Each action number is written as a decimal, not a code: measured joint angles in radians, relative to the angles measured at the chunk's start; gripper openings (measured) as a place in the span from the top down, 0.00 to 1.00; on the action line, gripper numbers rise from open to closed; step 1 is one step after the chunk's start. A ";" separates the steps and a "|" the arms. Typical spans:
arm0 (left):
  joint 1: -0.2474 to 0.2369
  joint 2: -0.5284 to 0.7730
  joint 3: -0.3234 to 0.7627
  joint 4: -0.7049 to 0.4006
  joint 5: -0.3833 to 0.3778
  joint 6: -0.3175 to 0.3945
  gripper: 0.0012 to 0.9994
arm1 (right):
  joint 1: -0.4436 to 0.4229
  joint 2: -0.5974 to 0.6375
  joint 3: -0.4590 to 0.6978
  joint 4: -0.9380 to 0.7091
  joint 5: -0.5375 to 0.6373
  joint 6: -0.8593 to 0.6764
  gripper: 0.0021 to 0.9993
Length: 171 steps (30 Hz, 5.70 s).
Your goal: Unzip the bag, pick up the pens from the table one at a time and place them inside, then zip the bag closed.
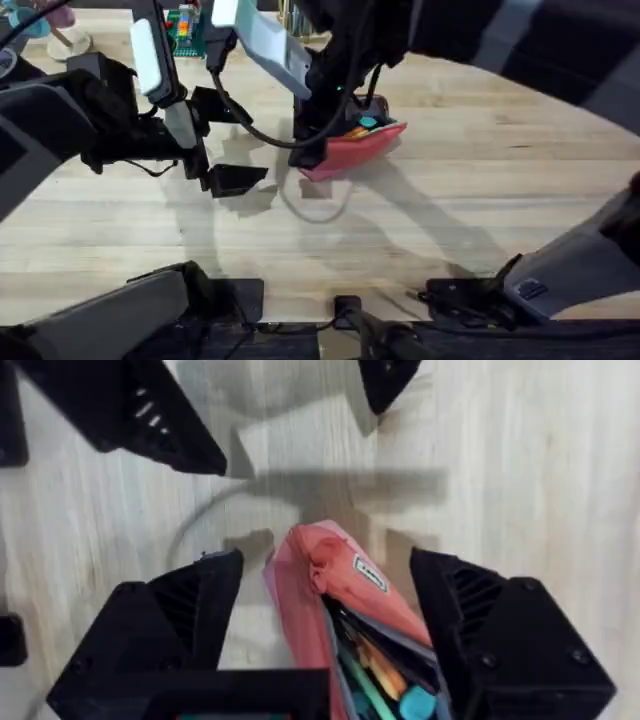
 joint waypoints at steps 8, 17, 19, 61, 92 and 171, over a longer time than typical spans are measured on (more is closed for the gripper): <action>0.000 0.000 0.000 0.000 0.000 0.000 0.01 | 0.000 0.082 0.000 0.001 0.000 0.058 0.00; 0.000 0.000 0.000 0.000 0.000 0.000 0.01 | 0.000 0.086 0.000 0.002 0.000 0.078 0.10; 0.000 0.000 0.000 0.000 0.000 0.000 0.01 | 0.000 0.088 0.000 0.001 0.000 0.079 0.10; 0.000 0.000 0.000 0.000 0.000 0.000 0.01 | 0.002 0.106 0.011 -0.007 0.018 0.092 0.97; 0.000 0.003 0.000 0.012 0.016 -0.056 0.01 | -0.034 0.033 0.052 -0.036 0.029 0.100 0.97; -0.214 0.444 0.000 0.478 0.455 -0.174 0.96 | -0.060 0.033 0.052 -0.060 0.016 0.100 0.97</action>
